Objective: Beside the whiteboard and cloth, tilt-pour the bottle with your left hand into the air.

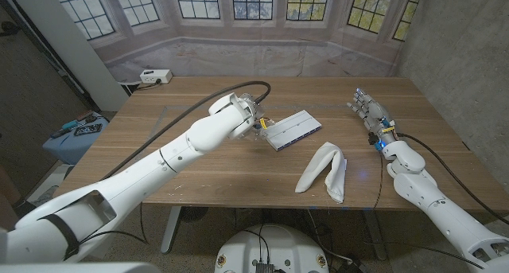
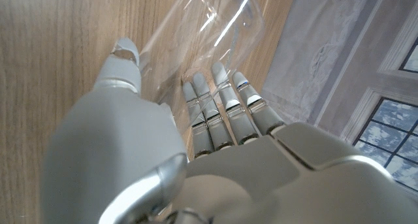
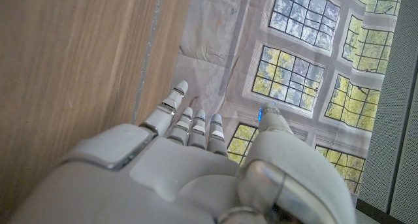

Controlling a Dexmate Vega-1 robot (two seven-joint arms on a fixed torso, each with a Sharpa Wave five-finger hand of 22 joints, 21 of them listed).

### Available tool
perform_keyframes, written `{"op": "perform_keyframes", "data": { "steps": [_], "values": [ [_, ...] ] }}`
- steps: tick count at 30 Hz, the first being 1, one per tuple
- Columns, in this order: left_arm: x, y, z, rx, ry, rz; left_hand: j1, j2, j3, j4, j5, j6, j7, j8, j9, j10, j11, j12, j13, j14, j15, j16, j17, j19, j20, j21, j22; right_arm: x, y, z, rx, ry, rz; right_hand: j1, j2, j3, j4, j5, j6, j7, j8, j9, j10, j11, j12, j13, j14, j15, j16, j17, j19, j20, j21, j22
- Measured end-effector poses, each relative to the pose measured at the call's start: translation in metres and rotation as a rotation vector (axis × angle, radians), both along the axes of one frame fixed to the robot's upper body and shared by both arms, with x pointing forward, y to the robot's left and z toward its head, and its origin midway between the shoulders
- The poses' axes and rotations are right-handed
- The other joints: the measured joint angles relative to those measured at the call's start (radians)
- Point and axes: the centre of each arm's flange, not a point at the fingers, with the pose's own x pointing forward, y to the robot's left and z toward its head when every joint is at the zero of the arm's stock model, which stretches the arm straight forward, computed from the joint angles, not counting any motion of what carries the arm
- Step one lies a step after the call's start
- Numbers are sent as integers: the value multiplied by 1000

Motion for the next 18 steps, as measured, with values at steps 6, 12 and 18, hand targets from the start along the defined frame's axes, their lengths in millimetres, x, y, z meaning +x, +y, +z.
{"op": "perform_keyframes", "data": {
  "steps": [6, 12, 18],
  "values": [
    [-1, -3, -1, -52, -11, -12, 0, 0, 0, 0, 0, 3, 3, 0, 0, 5, 5, -2, 0, 4, 4, 1, 8, 4, 4, 0, 0, 0, 1, 1, -7, 4, 2, 0, 0, 0, 0, 0, 0, 0, 0, 0, 0, 0, 0, 0, 0, 0, 0, 0, 0, 0, 0, 0],
    [-6, -5, -4, -119, -20, -25, 0, 0, 0, 0, 0, 8, 8, 0, -1, 11, 11, -4, 0, 5, 5, 4, 11, 5, 5, 0, 0, 0, 2, 0, -13, 11, 3, 0, 0, 0, 0, 0, 0, 0, 0, 0, 0, 0, 0, 0, 0, 0, 0, 0, 6, -5, 0, 0],
    [-12, -1, -8, -189, -35, -31, 0, 0, 0, 0, -1, 11, 11, 0, -1, 16, 16, 0, 5, 9, 9, 4, 14, 11, 11, 0, 0, 1, 1, 0, -21, 18, 2, 0, 0, 0, 0, 0, 0, 0, 0, 0, 0, 0, 0, 0, 0, 0, 0, 0, 5, -5, 0, 0]
  ]
}}
